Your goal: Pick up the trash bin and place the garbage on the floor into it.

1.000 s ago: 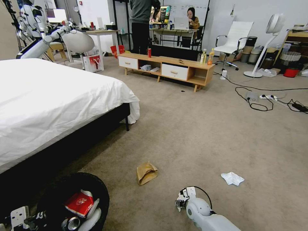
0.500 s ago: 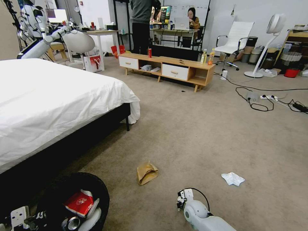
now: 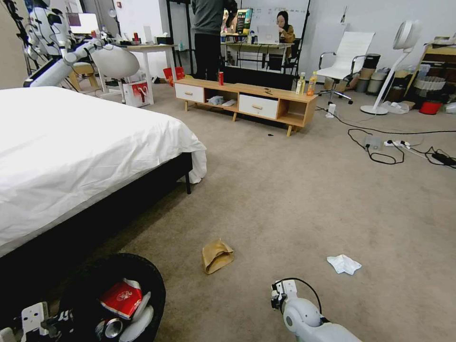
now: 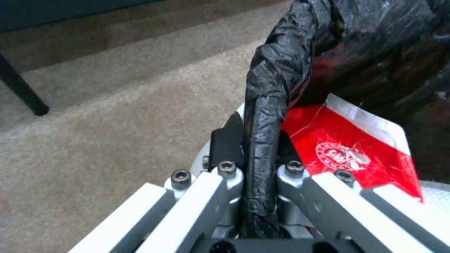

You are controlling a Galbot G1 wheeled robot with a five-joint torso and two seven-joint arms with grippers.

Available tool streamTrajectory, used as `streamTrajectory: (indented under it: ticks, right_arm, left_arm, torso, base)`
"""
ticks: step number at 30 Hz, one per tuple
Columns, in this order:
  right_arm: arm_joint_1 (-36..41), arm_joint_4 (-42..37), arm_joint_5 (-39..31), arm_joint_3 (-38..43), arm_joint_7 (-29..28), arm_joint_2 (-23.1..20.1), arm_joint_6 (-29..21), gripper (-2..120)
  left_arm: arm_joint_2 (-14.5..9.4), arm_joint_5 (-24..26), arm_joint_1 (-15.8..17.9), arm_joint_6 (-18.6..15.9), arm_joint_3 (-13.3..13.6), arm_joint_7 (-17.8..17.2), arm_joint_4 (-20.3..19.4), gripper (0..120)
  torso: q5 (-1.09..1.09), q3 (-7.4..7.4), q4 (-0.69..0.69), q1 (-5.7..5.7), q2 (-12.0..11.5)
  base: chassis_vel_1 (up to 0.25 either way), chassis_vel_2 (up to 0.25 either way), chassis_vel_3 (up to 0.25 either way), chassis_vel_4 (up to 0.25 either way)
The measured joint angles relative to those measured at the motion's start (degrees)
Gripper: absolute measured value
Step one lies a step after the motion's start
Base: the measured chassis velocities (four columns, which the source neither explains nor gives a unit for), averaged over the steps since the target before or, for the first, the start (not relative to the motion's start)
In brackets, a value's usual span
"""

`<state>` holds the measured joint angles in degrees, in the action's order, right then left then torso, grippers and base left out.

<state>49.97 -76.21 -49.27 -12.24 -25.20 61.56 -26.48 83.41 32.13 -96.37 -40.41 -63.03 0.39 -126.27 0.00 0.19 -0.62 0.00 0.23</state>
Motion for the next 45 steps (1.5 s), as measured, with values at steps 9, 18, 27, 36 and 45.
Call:
streamTrajectory:
  ticks: [9,18,27,36,45]
  right_arm:
    - [0.1,-10.8,-1.4,1.3,-0.2,-4.6,4.1,0]
    - [-0.8,-27.8,-3.1,2.2,-0.8,-9.1,7.3,0]
    - [-8.2,-38.7,-6.5,-0.6,4.3,-11.0,13.8,0]
    - [-22.2,-45.7,-19.7,-11.5,3.3,-7.2,14.0,0]
    - [-35.7,-42.2,-29.3,-26.1,-2.0,1.0,8.7,0]
  left_arm:
    - [-1.0,2.9,1.9,-1.1,2.3,-3.2,-0.3,3]
    - [-3.3,11.3,3.8,-1.7,5.6,-10.7,-1.1,3]
    - [-6.7,18.1,4.3,-1.7,7.8,-14.5,-2.4,3]
    - [-8.3,19.4,4.2,-1.8,8.2,-14.7,-3.4,3]
    - [-8.9,19.3,4.8,-1.8,9.1,-14.0,-3.9,3]
  torso:
    - [0.0,0.0,0.0,0.0,0.0]
    - [0.0,0.0,0.0,0.0,0.0]
    - [-0.01,0.0,0.02,0.0,0.0]
    - [-0.02,0.0,0.02,0.0,0.0]
    - [-0.02,0.0,0.0,0.0,0.0]
  base:
    - [0.0,0.0,0.0,0.0]
    - [0.0,0.0,0.0,0.0]
    - [0.0,0.0,0.0,0.0]
    - [0.0,0.0,0.0,0.0]
    - [0.0,0.0,0.0,0.0]
